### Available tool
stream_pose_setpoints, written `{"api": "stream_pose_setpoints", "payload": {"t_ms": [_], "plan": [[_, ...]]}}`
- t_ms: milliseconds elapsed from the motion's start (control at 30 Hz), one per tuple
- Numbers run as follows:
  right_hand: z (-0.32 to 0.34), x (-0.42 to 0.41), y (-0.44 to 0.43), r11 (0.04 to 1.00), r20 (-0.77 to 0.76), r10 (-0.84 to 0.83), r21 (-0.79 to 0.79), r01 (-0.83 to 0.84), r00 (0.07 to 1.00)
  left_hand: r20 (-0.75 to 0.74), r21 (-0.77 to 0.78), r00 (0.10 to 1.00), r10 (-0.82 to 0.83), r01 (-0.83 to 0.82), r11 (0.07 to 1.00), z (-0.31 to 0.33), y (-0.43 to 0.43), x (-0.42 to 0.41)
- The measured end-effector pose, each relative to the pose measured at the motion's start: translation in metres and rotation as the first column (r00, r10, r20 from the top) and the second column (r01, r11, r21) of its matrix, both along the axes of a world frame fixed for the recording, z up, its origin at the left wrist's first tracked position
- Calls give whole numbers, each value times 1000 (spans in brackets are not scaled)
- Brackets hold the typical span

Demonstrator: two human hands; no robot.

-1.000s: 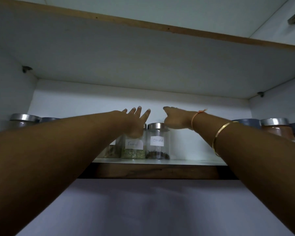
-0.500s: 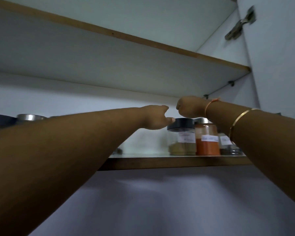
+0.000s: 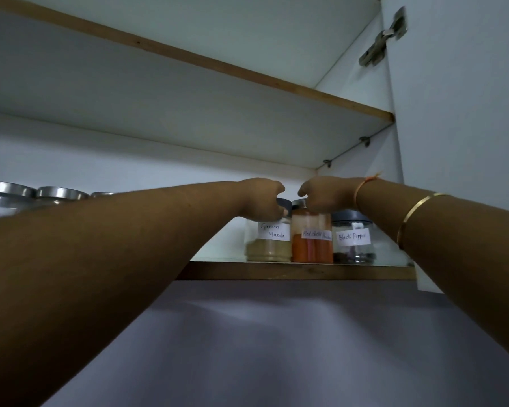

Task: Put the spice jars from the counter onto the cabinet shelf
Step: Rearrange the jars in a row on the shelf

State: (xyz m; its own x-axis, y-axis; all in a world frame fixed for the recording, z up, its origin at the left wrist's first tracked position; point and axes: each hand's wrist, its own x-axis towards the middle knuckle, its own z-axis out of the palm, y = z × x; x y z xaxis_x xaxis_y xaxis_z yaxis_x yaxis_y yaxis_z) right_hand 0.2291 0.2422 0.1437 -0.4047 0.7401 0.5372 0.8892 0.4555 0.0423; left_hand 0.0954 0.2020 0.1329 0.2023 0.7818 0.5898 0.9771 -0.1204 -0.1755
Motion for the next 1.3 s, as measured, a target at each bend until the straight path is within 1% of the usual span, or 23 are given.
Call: {"api": "stream_pose_setpoints", "payload": {"t_ms": [133, 333, 467, 567, 633, 767, 900, 1100, 1200, 1300], "plan": [[-4, 5, 11, 1000, 42, 19, 23, -20, 999, -52, -11, 998, 19, -19, 1000, -1, 9, 2], [-7, 3, 24, 992, 66, 6, 127, -14, 998, -197, 78, 977, 80, -65, 995, -5, 12, -7], [-7, -6, 26, 990, 119, -6, 143, -12, 993, -217, 73, 971, 101, -87, 993, -1, 14, -19], [-8, -17, 25, 985, 120, 31, 168, -51, 992, -244, 75, 960, 138, -124, 990, 3, 10, -32], [-8, -27, 24, 978, 104, 75, 189, -94, 992, -270, 60, 947, 175, -165, 984, 6, 8, -43], [-13, -62, 27, 961, 96, 142, 226, -161, 985, -300, -22, 922, 247, -265, 964, 10, 6, -69], [-14, -98, 30, 956, 114, 132, 247, -156, 985, -279, -94, 917, 285, -322, 942, 12, 9, -95], [-11, -122, 33, 973, 106, 114, 188, -133, 988, -293, -159, 901, 319, -375, 913, 15, 22, -115], [-14, -129, 30, 983, 105, 135, 110, -146, 985, -287, -174, 888, 360, -418, 892, 11, 27, -121], [-9, -133, 32, 992, 141, 123, 12, -126, 982, -299, -207, 870, 391, -459, 864, 10, 31, -122]]}}
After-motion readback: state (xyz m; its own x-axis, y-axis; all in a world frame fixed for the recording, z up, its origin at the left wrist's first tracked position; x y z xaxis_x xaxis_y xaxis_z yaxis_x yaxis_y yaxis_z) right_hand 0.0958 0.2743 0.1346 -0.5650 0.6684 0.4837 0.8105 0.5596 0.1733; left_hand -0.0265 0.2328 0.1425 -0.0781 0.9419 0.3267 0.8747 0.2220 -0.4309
